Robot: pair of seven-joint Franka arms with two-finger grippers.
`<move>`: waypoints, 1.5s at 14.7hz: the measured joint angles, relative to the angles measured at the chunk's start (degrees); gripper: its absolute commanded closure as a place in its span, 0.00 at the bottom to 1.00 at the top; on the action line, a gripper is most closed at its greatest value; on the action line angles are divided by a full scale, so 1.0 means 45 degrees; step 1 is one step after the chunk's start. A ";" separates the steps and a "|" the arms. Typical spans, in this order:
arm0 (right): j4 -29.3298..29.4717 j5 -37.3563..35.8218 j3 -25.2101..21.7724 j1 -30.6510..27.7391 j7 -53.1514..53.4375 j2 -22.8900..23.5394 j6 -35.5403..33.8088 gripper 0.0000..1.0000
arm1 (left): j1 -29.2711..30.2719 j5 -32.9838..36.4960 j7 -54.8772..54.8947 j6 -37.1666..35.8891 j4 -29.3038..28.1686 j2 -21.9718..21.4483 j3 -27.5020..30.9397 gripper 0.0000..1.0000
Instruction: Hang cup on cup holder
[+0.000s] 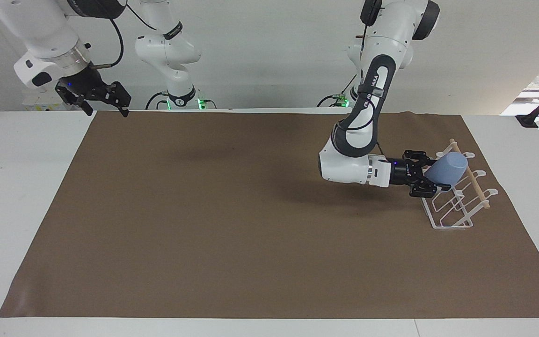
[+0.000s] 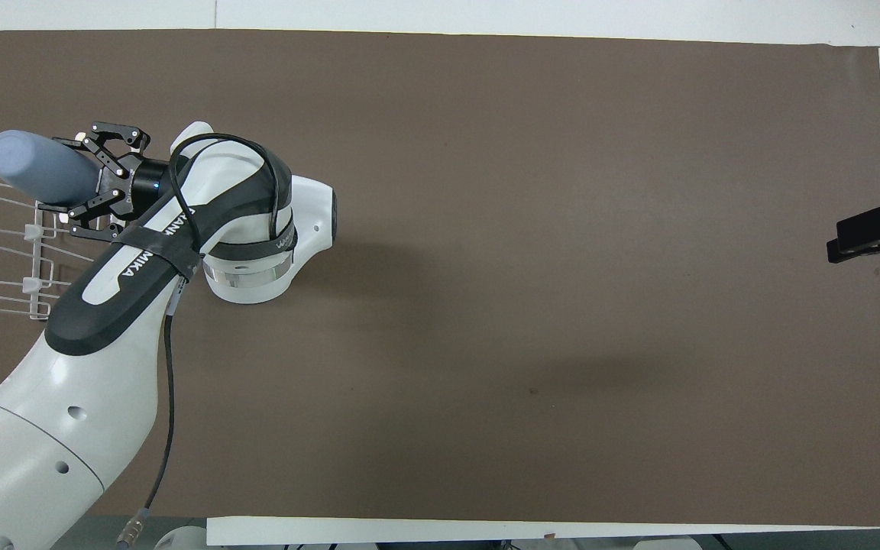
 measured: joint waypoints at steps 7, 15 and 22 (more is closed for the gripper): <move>0.0094 -0.0713 0.0031 0.0005 -0.0196 0.0000 0.0012 0.00 | 0.0877 0.0193 -0.0123 0.0350 -0.0009 0.0294 0.0068 1.00; 0.0166 -0.0774 0.0005 -0.0027 -0.0762 0.0000 0.0011 0.00 | 0.1513 0.0198 -0.0123 0.1704 -0.0029 0.0364 0.0055 1.00; 0.0155 -0.0772 0.0044 0.0056 -0.0785 0.0002 0.0000 0.00 | 0.1966 0.0198 -0.0108 0.2476 -0.0265 0.0729 0.0039 0.00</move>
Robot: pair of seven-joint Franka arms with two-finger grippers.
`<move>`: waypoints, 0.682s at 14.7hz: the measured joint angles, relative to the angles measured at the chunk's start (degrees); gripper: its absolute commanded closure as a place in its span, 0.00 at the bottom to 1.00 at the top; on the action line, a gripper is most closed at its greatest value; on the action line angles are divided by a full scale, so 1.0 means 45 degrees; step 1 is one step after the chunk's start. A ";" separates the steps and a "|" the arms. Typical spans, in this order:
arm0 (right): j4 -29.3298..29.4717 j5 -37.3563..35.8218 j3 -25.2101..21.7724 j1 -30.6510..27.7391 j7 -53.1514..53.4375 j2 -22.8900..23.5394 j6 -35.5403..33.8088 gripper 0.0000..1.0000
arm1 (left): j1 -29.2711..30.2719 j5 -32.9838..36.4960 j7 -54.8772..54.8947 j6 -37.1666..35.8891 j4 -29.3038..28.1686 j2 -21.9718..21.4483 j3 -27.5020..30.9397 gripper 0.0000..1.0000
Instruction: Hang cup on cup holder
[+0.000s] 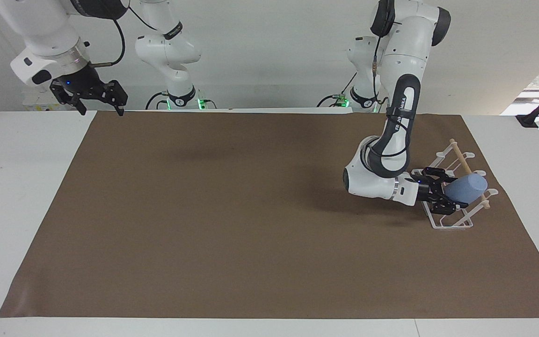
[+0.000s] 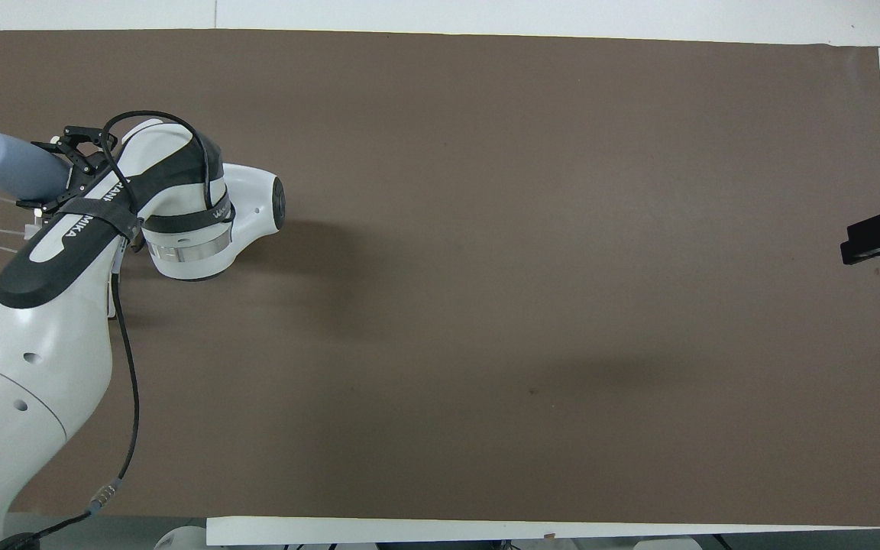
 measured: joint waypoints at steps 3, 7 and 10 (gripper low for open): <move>-0.0005 0.0000 -0.0009 0.0005 0.0000 0.0001 0.0000 0.00 | 0.0004 0.0000 0.0508 0.0682 0.0034 0.0078 -0.0008 0.00; -0.0006 0.0000 -0.0010 0.0005 0.0000 0.0003 -0.0001 0.00 | 0.0020 -0.0211 0.1302 0.0867 0.0684 0.0024 -0.0013 0.00; -0.0006 0.0000 -0.0010 0.0005 0.0000 0.0004 -0.0001 0.00 | -0.0046 -0.1010 0.2527 0.0566 0.0954 -0.0473 -0.0101 0.00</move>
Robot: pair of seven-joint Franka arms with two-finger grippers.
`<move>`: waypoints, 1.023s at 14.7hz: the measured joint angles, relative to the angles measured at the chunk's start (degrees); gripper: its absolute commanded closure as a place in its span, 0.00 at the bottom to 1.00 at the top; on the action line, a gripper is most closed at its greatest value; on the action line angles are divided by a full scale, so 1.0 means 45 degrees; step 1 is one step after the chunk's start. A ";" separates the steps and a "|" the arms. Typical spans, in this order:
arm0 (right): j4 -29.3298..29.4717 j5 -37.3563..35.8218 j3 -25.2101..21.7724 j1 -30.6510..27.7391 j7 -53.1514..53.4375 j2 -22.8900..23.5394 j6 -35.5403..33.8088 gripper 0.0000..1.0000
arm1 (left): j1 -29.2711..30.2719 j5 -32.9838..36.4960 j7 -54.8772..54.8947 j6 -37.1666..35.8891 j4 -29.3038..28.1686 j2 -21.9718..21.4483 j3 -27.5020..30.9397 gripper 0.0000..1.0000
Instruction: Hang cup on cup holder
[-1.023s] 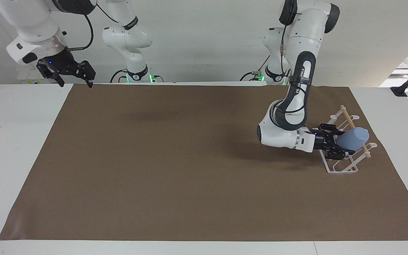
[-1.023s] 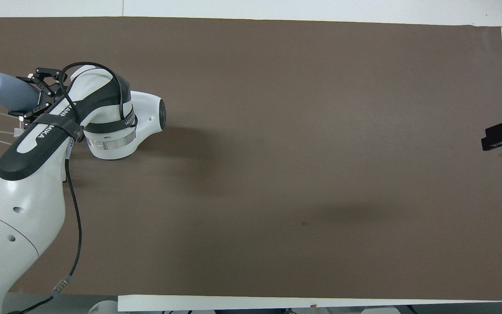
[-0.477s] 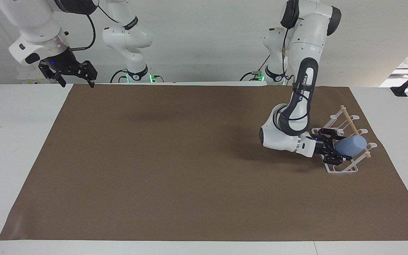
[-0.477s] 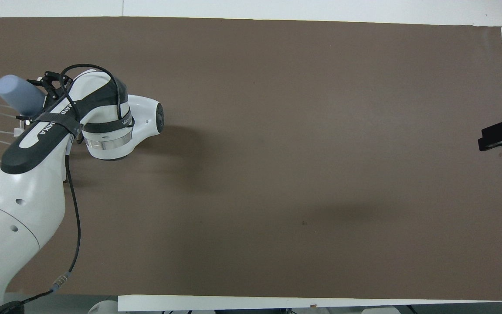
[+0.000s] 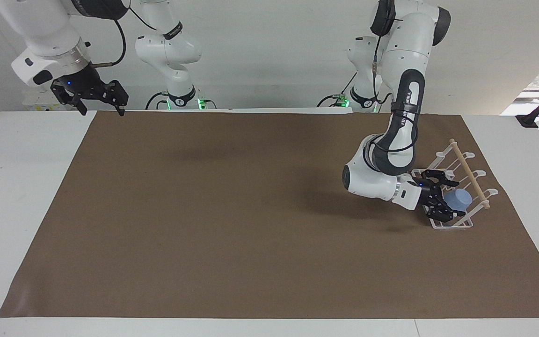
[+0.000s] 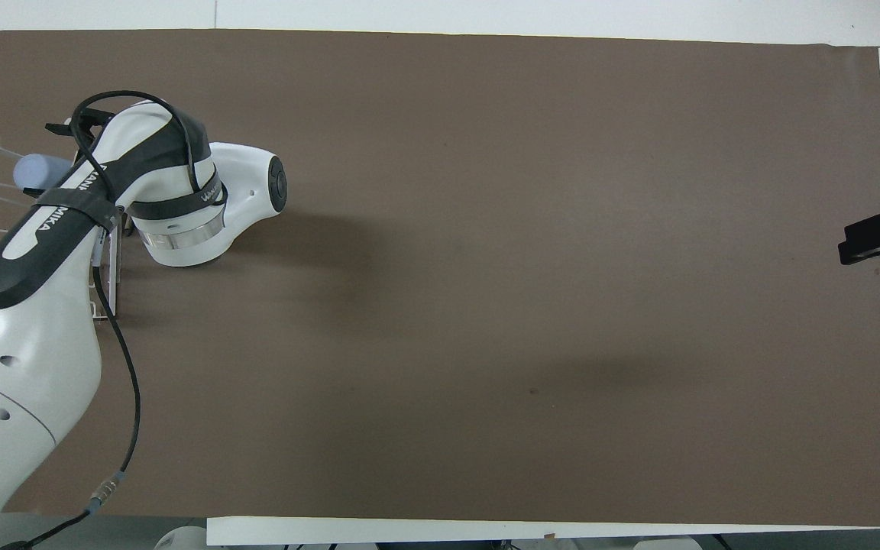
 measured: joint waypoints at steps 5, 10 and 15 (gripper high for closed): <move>0.0000 0.0000 0.0000 0.0000 0.0000 0.0000 0.0000 0.00 | 0.0369 -0.3816 0.4046 0.1301 0.0182 -0.2326 0.0033 0.00; 0.0000 0.0000 0.0000 0.0000 0.0000 0.0000 0.0000 0.00 | 0.1490 -0.8148 0.9046 0.1596 0.0078 -0.4188 0.0062 0.00; 0.0000 0.0000 0.0000 0.0000 0.0000 0.0000 0.0000 0.00 | 0.2985 -1.3416 1.5744 0.2499 0.0079 -0.5412 0.0134 0.00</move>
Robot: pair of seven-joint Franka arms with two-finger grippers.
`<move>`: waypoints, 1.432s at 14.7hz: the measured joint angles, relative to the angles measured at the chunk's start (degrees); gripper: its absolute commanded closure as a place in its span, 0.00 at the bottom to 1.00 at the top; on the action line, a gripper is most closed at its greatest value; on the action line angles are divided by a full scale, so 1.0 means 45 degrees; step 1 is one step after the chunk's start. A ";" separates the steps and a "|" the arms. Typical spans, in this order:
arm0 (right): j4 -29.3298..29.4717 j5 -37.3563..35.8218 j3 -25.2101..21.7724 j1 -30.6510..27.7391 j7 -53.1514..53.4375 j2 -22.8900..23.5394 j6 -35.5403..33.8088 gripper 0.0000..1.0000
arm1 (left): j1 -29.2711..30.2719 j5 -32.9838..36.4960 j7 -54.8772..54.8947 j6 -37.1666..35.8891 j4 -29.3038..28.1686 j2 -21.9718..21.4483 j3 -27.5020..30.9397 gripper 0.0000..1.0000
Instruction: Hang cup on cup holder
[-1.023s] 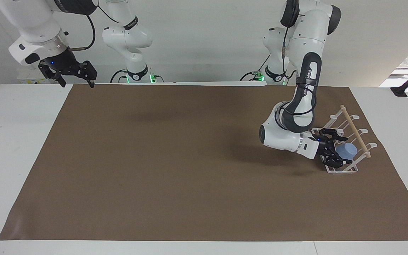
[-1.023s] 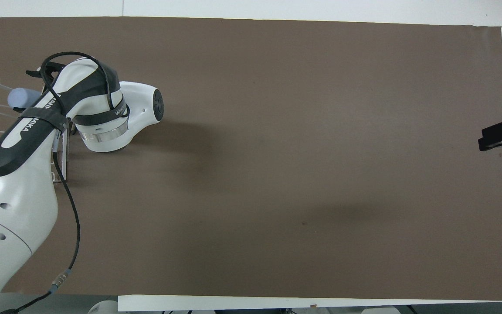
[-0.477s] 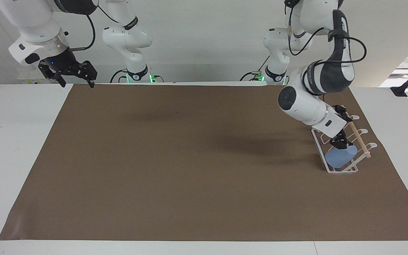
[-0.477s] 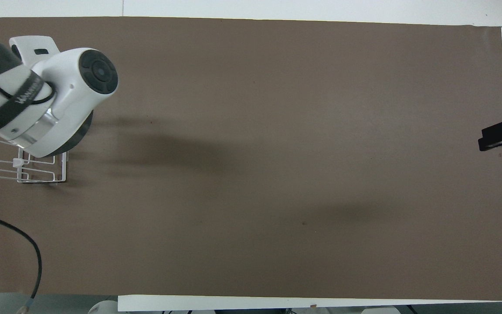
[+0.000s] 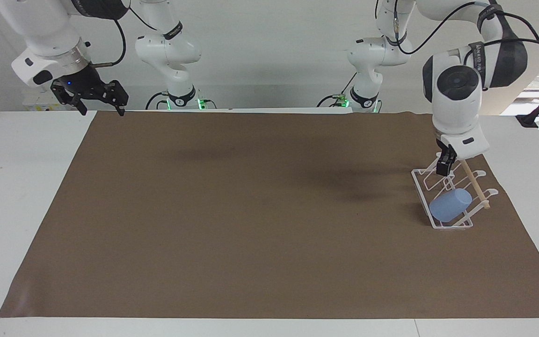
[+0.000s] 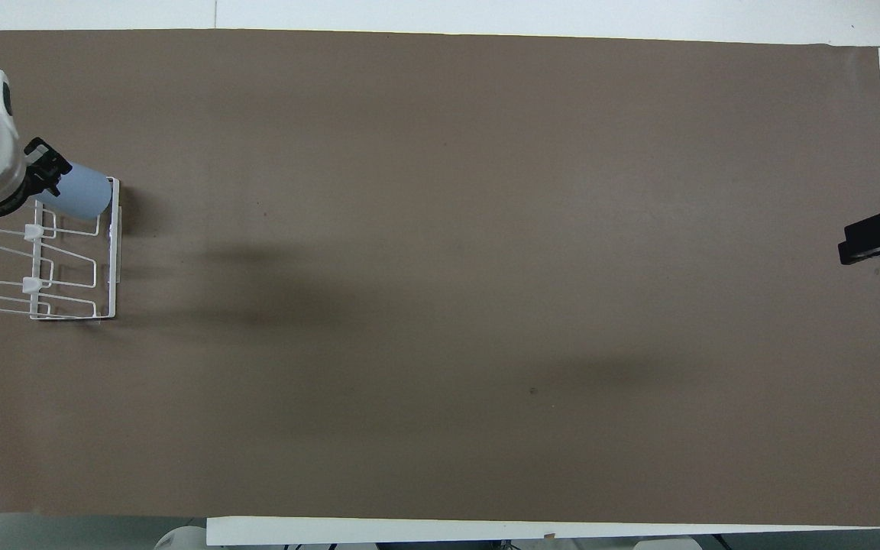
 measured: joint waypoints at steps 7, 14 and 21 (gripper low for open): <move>0.0000 0.0000 0.0000 0.0000 0.0000 0.0000 0.0000 0.00 | 0.0969 -0.3757 0.9493 -0.2373 0.2305 -0.0239 0.0147 0.00; 0.0000 0.0000 0.0000 0.0000 0.0000 0.0000 0.0000 0.00 | 0.0233 -0.3807 1.1305 -0.3897 0.4663 0.1002 -0.0146 0.00; 0.0000 0.0000 0.0000 0.0000 0.0000 0.0000 0.0000 0.00 | 0.0003 -0.3705 1.1305 -0.4349 0.4566 0.0296 -0.0168 0.00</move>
